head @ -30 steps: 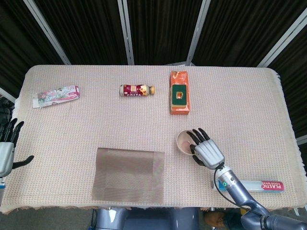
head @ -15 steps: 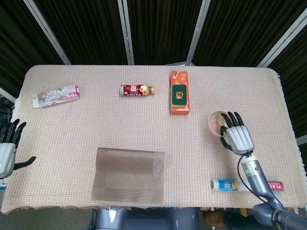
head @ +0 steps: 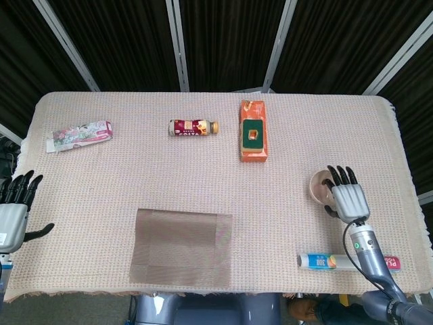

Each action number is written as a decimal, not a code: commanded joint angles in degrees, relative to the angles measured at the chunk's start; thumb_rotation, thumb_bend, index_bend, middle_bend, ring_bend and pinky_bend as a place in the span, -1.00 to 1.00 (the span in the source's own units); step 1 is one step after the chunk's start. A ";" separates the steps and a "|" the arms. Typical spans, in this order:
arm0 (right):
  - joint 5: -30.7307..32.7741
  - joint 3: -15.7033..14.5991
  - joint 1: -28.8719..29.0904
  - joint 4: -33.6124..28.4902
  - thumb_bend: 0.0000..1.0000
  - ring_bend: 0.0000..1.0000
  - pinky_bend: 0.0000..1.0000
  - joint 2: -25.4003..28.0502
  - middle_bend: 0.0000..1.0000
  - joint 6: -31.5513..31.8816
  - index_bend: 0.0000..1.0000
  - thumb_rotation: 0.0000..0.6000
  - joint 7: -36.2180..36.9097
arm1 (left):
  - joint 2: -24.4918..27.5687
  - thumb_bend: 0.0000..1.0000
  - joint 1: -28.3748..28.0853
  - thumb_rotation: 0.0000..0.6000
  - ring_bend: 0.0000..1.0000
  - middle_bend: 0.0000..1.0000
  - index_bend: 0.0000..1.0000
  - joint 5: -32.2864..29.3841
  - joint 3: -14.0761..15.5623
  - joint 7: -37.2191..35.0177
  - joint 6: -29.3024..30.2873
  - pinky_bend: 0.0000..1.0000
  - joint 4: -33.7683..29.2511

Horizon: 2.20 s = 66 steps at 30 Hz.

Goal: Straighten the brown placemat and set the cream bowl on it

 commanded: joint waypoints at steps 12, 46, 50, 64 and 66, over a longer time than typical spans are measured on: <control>-11.97 -6.12 -11.96 -19.69 -1.00 -1.00 -1.00 13.51 -1.00 21.09 -1.00 1.00 5.33 | -1.58 -0.98 -1.81 1.00 -1.00 -1.00 -0.73 10.09 4.46 -9.64 -2.00 -1.00 3.23; -13.71 -7.00 -17.28 -24.96 -1.00 -1.00 -1.00 17.40 -1.00 24.79 -1.00 1.00 7.31 | -22.64 -0.42 -3.29 1.00 -1.00 -1.00 -0.06 34.98 18.00 -7.98 -0.12 -1.00 28.75; -13.44 -6.59 -17.28 -24.34 -1.00 -1.00 -1.00 17.18 -1.00 24.60 -1.00 1.00 6.51 | -23.72 -0.43 -3.36 1.00 -1.00 -1.00 -0.06 34.15 17.86 -9.03 0.11 -1.00 30.51; -13.66 -6.24 -17.44 -24.19 -1.00 -1.00 -1.00 16.69 -1.00 23.96 -1.00 1.00 6.26 | -26.64 -0.42 -3.39 1.00 -1.00 -1.00 -0.06 33.23 19.13 -10.24 0.31 -1.00 34.85; -13.64 -6.19 -17.47 -24.06 -1.00 -1.00 -1.00 16.66 -1.00 23.90 -1.00 1.00 6.20 | -26.77 -0.43 -3.36 1.00 -1.00 -1.00 -0.06 33.02 19.23 -10.22 0.35 -1.00 35.25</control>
